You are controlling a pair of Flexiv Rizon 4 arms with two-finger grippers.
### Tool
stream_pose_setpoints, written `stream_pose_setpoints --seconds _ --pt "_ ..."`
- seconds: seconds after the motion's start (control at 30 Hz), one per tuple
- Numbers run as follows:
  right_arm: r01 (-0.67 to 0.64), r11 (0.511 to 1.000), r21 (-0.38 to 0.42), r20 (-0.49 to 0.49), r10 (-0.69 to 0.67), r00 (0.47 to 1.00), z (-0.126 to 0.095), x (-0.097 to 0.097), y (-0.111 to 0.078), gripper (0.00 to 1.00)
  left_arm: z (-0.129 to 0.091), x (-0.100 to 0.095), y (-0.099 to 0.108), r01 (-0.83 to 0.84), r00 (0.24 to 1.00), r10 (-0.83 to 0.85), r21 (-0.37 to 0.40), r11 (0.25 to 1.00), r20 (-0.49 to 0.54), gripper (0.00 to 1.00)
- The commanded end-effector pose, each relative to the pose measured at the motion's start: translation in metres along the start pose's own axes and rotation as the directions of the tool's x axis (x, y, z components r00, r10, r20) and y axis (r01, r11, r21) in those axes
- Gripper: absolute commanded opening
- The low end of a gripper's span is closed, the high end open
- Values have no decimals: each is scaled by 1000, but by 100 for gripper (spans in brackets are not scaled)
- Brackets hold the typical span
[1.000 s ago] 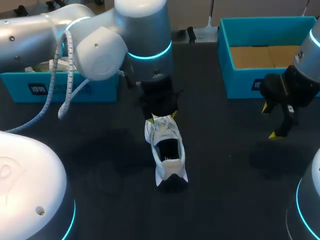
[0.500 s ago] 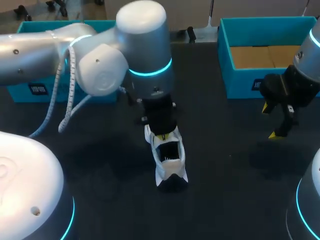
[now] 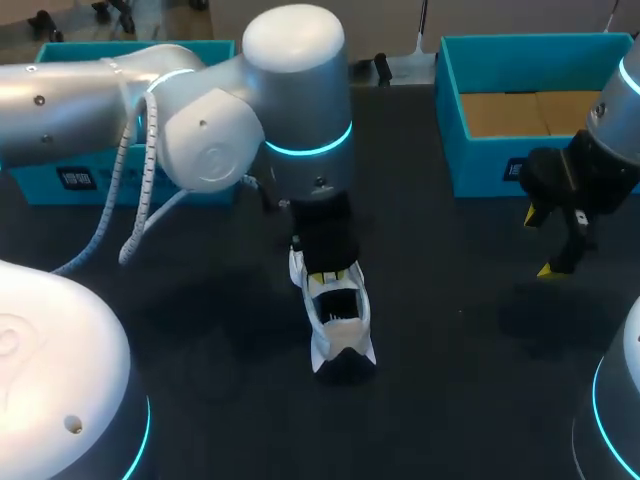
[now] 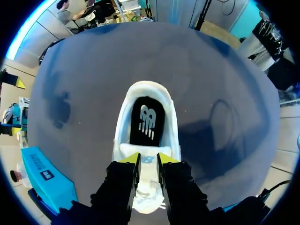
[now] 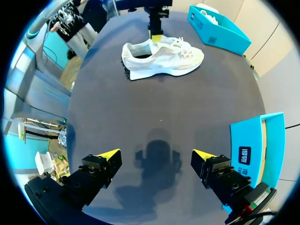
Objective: Take the shoe out of the shoebox, open the shoe tongue, remove and reinsert the insole, then place the shoe into the shoebox
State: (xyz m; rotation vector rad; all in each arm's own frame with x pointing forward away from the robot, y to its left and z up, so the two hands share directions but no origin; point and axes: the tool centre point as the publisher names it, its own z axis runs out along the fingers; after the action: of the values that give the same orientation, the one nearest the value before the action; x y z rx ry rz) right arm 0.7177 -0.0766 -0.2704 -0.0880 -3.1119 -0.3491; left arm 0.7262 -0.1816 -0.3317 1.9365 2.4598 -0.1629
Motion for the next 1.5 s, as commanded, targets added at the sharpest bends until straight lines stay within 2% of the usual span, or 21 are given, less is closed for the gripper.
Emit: stream_pose_setpoints --seconds 0.03,0.1,0.2,0.3,0.33,0.37,0.47,0.5,0.53,0.57,0.9,1.0,1.03,1.07,1.1,1.13,1.17,1.4,1.5 --pt "-1 1000 1 1 1 1000 0 1 0 100 18 -9 1 8 1000 -8 14 1000 -12 25" --pt "-1 1000 1 1 1 1000 0 1 0 100 14 -5 1 20 1000 -21 29 999 20 31" --pt "-1 1000 1 1 1 1000 0 1 0 100 -6 0 0 21 997 -24 32 999 73 36" --pt "-1 1000 1 1 1 1000 0 1 0 100 -26 4 -6 30 996 -31 10 999 78 50" --pt "-1 1000 1 1 1 1000 0 1 0 100 -35 6 -10 48 996 -48 10 999 70 83" --pt "-1 1000 1 1 1 1000 0 1 0 100 -40 7 -12 74 995 -74 -4 997 65 100" --pt "-1 1000 1 1 1 1000 0 1 0 100 -54 12 -19 207 977 -208 27 978 44 100" --pt "-1 1000 1 1 1 1000 0 1 0 100 -58 15 -21 290 956 -292 69 954 19 100" --pt "-1 1000 1 1 1 1000 0 1 0 100 -62 18 -25 298 954 -300 94 950 1 100" --pt "-1 1000 1 1 1 1000 0 1 0 100 -70 21 -34 278 960 -278 -15 961 -37 100" --pt "-1 1000 1 1 1 1000 0 1 0 100 -70 21 -34 278 960 -278 -15 961 -37 100" --pt "-1 1000 1 1 1 1000 0 1 0 100 -66 24 -46 402 916 -402 41 915 -12 100" --pt "-1 1000 1 1 1 1000 0 1 0 100 -65 25 -50 466 885 -465 95 879 -36 100" --pt "-1 1000 1 1 1 1000 0 1 0 100 -65 25 -54 564 825 -562 137 814 -54 100" --pt "-1 1000 1 1 1 1000 0 1 0 100 -64 24 -57 711 703 -701 130 691 -120 100" --pt "-1 1000 1 1 1 1000 0 1 0 100 -62 23 -59 838 545 -827 49 543 -137 100" --pt "-1 1000 1 1 1 1000 0 1 0 100 -64 24 -66 877 469 -882 -96 471 -41 100" --pt "-1 1000 1 1 1 1000 0 1 0 100 -64 24 -66 877 469 -882 -96 471 -41 100" --pt "-1 1000 1 1 1 1000 0 1 0 100 -56 23 -71 949 302 -951 -72 306 -62 100"
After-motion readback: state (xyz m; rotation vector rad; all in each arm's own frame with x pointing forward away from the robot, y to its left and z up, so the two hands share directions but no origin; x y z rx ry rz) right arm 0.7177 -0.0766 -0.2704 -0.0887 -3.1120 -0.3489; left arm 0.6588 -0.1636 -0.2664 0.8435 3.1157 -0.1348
